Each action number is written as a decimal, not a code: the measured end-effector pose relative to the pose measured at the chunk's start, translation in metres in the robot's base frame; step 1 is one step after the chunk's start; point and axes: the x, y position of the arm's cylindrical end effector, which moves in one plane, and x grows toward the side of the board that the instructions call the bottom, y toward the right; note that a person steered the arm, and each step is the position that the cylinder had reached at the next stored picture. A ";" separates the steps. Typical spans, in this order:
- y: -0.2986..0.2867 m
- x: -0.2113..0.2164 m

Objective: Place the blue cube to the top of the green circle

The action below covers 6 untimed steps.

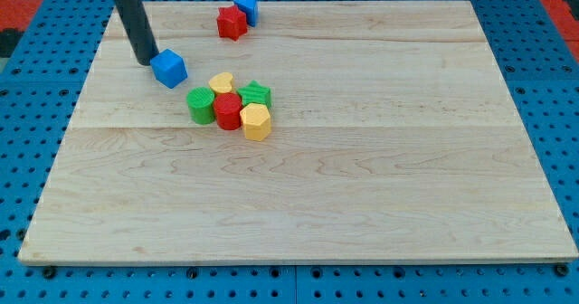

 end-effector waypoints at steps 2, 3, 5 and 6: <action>0.021 0.057; 0.018 0.060; 0.009 0.041; 0.038 0.041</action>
